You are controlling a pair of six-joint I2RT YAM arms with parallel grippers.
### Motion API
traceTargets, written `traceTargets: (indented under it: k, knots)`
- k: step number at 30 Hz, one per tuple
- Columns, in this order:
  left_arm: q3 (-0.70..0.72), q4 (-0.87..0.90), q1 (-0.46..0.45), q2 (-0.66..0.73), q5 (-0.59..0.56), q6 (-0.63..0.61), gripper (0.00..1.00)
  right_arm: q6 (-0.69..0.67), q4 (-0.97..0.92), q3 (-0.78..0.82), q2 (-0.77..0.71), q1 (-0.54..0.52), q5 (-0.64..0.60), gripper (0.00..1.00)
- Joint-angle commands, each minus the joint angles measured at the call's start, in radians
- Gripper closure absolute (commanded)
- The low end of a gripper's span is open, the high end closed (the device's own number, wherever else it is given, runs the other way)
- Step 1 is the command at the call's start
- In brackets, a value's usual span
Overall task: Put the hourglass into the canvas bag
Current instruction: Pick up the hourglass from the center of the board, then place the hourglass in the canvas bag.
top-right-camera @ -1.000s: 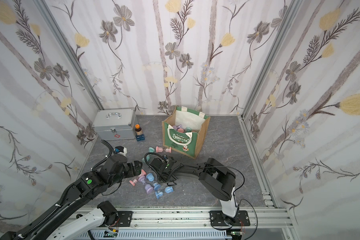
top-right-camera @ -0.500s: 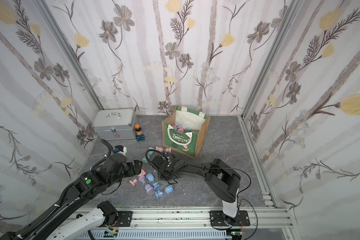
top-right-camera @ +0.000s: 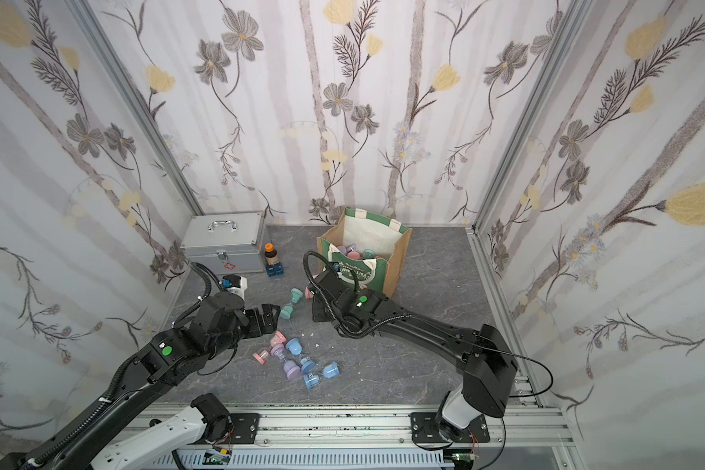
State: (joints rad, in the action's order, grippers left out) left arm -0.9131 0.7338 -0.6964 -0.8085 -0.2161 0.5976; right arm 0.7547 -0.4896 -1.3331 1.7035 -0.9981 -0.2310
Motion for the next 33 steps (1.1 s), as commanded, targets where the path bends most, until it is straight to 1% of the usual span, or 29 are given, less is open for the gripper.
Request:
traceTargets:
  k: [1,7,12,13,14,17,23,30,33]
  knots:
    - [-0.028,-0.042,0.001,-0.023,0.003,-0.031,0.0,-0.066,-0.007,-0.053,-0.029,0.033,-0.047,0.83]
    - [-0.075,-0.093,0.002,-0.086,0.035,-0.062,0.0,-0.168,-0.034,-0.169,-0.04,0.115,-0.14,0.83]
    - [-0.112,-0.145,0.001,-0.139,0.062,-0.087,0.0,-0.214,-0.033,-0.254,-0.008,0.213,-0.107,0.83]
    - [-0.121,-0.153,0.001,-0.153,0.067,-0.094,0.0,-0.226,-0.037,-0.282,0.008,0.214,-0.105,0.83]
    - [-0.131,-0.16,0.001,-0.168,0.069,-0.097,0.0,-0.236,-0.04,-0.305,0.025,0.259,-0.106,0.83]
    - [-0.152,-0.19,0.001,-0.211,0.087,-0.112,0.0,-0.262,-0.046,-0.364,0.085,0.309,-0.08,0.83]
    - [-0.173,-0.251,0.001,-0.279,0.123,-0.119,0.0,-0.293,-0.081,-0.457,0.204,0.373,-0.051,0.84]
    - [-0.182,-0.311,0.001,-0.344,0.155,-0.106,0.0,-0.314,-0.095,-0.502,0.311,0.428,0.022,0.84]
    - [-0.182,-0.33,0.001,-0.362,0.151,-0.1,0.0,-0.33,-0.113,-0.543,0.369,0.454,0.077,0.84]
